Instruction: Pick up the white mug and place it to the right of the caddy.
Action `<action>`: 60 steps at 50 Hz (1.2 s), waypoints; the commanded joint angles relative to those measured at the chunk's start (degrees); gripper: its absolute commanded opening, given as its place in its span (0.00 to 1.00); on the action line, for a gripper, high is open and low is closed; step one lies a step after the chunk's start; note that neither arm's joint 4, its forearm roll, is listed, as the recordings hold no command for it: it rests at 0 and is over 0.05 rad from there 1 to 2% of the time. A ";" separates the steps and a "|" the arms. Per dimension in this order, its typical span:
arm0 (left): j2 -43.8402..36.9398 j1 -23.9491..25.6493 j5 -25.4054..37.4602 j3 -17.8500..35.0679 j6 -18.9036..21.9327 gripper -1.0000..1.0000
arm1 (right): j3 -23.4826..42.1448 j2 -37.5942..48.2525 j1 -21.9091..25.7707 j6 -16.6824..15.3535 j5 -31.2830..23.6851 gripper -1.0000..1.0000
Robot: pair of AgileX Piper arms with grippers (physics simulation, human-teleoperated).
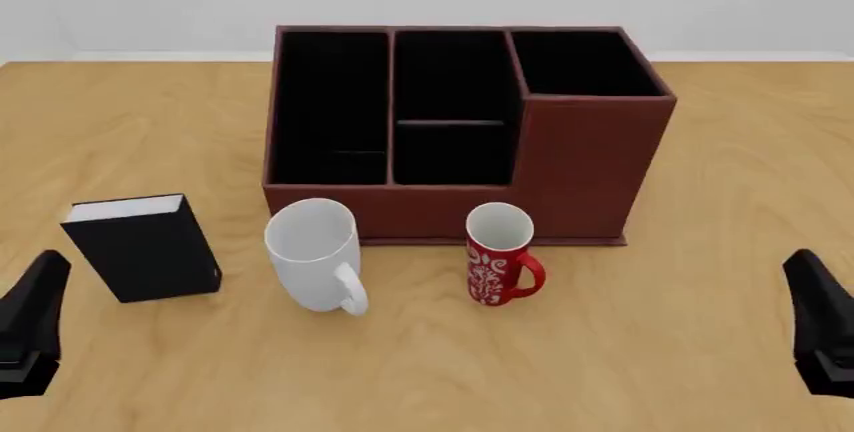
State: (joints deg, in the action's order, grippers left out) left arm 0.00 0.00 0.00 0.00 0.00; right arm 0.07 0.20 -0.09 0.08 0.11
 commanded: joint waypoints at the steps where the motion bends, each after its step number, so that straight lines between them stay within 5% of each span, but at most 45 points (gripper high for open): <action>1: 0.00 0.00 0.00 0.00 0.00 1.00 | 0.29 0.81 -0.70 0.63 0.54 1.00; 11: 0.00 0.00 0.00 0.00 0.00 1.00 | -0.03 3.58 -0.67 0.09 3.15 1.00; 23: 0.00 0.00 0.00 0.00 0.00 1.00 | 2.66 0.13 1.09 -0.45 -2.26 1.00; 38: 0.00 0.00 0.00 0.00 0.00 1.00 | 11.74 -0.10 4.54 -0.67 -7.81 1.00; 60: 0.00 0.00 0.00 0.00 0.00 1.00 | 28.25 4.01 11.65 -6.69 -14.55 1.00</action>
State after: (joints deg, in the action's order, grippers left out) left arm 0.00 0.00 0.00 0.00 0.00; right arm 22.21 2.06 9.06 -4.75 -12.67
